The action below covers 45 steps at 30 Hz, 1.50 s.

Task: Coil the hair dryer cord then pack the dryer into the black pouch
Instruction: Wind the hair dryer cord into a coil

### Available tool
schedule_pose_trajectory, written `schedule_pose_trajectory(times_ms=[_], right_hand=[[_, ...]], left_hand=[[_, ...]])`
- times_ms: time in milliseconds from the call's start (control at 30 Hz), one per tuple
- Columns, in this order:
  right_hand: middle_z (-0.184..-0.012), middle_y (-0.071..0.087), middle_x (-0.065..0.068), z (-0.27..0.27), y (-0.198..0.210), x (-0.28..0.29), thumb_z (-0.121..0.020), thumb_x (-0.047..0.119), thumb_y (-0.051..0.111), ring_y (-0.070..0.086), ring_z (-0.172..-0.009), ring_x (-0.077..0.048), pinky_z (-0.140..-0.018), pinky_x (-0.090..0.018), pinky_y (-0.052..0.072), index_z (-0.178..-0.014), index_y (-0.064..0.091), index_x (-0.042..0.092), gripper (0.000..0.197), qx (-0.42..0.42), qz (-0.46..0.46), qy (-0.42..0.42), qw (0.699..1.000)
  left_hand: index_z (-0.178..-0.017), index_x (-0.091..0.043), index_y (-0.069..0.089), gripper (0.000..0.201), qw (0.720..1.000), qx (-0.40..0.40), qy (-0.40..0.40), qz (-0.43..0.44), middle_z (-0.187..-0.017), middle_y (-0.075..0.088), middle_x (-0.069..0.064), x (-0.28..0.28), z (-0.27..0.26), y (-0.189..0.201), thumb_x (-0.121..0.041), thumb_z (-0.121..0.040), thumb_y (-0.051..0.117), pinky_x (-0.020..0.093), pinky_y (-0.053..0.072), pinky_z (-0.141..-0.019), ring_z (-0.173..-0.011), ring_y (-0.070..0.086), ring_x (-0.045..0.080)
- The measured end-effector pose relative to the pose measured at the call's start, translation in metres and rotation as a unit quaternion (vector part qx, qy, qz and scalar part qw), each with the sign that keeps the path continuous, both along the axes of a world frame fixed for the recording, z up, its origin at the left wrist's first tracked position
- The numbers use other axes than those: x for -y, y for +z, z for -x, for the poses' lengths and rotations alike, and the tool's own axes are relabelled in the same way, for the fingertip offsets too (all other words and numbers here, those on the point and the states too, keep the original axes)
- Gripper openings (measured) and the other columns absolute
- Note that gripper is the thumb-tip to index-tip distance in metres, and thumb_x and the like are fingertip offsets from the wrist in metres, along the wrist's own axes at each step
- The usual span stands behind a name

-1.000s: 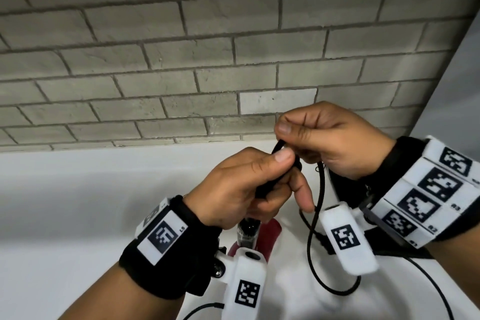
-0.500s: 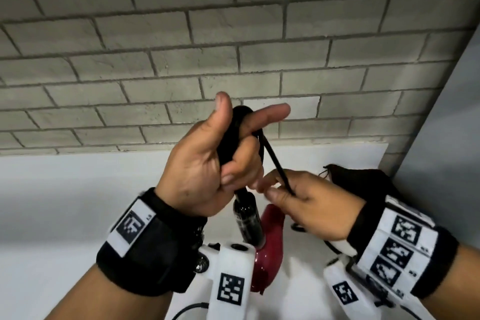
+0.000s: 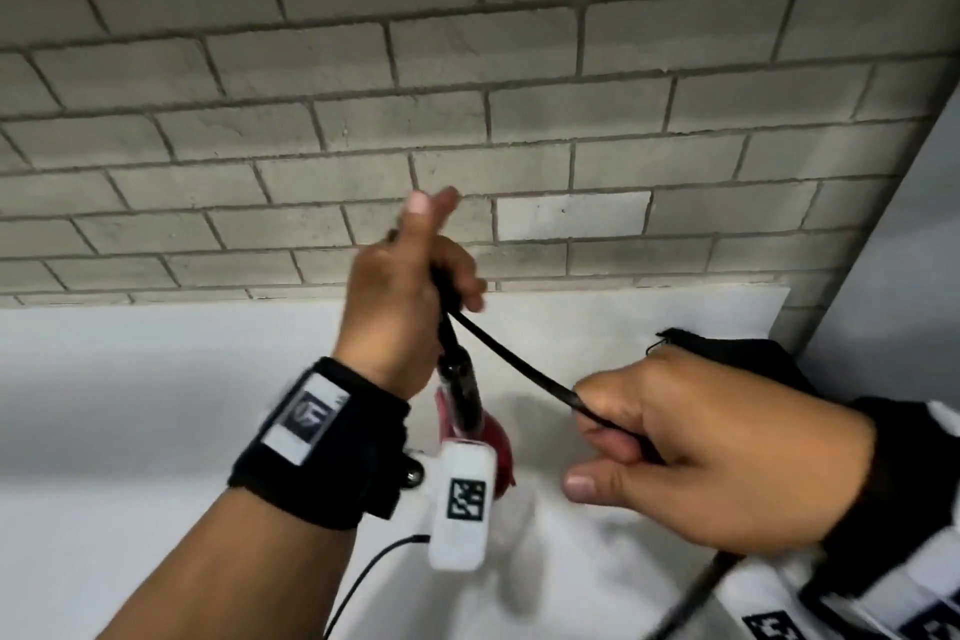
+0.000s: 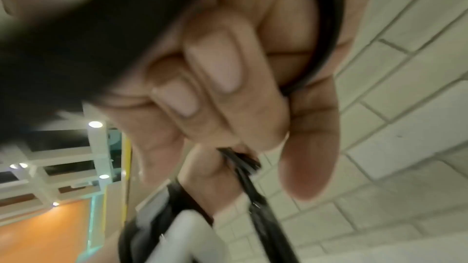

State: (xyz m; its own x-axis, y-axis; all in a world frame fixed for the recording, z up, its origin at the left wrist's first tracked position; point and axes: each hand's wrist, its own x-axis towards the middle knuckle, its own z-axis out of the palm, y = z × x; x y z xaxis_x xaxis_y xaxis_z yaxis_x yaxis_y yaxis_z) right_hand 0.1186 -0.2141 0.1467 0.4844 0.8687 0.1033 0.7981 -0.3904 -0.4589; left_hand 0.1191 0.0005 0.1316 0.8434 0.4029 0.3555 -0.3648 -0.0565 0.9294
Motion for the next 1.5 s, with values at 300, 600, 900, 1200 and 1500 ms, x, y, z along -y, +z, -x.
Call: schedule_pose_trajectory(times_ms=[300, 600, 900, 1200, 1500], right_hand=[[-0.050, 0.046, 0.011, -0.030, 0.040, -0.009, -0.078, 0.031, 0.076, 0.039, -0.048, -0.003, -0.048, -0.026, 0.038, -0.064, 0.049, 0.019, 0.032, -0.077, -0.142, -0.017, 0.987], [-0.067, 0.062, -0.003, -0.067, 0.052, -0.011, -0.083, 0.050, 0.055, 0.058, -0.065, -0.017, -0.067, -0.042, 0.051, -0.078, 0.065, 0.025, 0.027, 0.035, -0.011, -0.044, 0.998], [-0.045, 0.035, -0.001, -0.089, 0.006, 0.011, -0.078, 0.027, 0.067, 0.020, -0.038, -0.011, -0.040, -0.021, 0.018, -0.079, 0.068, 0.008, 0.019, -0.337, -0.315, -0.113, 0.880], [-0.060, 0.066, 0.008, -0.092, -0.015, 0.004, -0.088, 0.019, 0.068, 0.051, -0.052, -0.005, -0.056, -0.025, 0.041, -0.072, 0.073, 0.025, 0.018, -0.123, -0.325, -0.147, 0.926], [-0.092, 0.063, -0.020, -0.053, 0.011, -0.031, -0.087, 0.015, 0.048, 0.065, -0.067, -0.039, -0.072, -0.053, 0.051, -0.104, 0.066, 0.002, 0.028, -0.475, -0.340, -0.030, 0.811]], left_hand=[[-0.052, 0.001, 0.055, 0.101, 0.945, -0.137, -0.235, -0.183, -0.037, 0.038, 0.015, 0.022, 0.015, -0.013, -0.086, -0.077, 0.011, 0.027, 0.036, -0.047, -0.037, 0.038, 0.023], [-0.100, 0.008, 0.070, 0.072, 0.908, -0.096, -0.407, -0.033, -0.039, 0.033, -0.004, 0.014, 0.031, -0.006, -0.061, -0.083, 0.057, 0.040, 0.020, -0.040, -0.039, 0.018, 0.016], [-0.103, 0.011, 0.068, 0.072, 0.940, -0.063, -0.335, 0.032, -0.035, 0.033, -0.008, -0.029, 0.030, 0.002, -0.057, -0.086, 0.056, 0.035, 0.015, -0.040, -0.031, 0.020, 0.009], [-0.100, 0.013, 0.068, 0.072, 0.954, -0.071, -0.291, -0.020, -0.035, 0.034, -0.007, -0.025, 0.036, 0.006, -0.056, -0.082, 0.063, 0.040, 0.016, -0.042, -0.033, 0.022, 0.011], [-0.083, 0.031, 0.057, 0.076, 0.968, -0.080, -0.198, -0.132, -0.035, 0.040, -0.003, -0.002, 0.025, 0.010, -0.045, -0.090, 0.050, 0.020, 0.030, -0.040, -0.032, 0.043, 0.006]])
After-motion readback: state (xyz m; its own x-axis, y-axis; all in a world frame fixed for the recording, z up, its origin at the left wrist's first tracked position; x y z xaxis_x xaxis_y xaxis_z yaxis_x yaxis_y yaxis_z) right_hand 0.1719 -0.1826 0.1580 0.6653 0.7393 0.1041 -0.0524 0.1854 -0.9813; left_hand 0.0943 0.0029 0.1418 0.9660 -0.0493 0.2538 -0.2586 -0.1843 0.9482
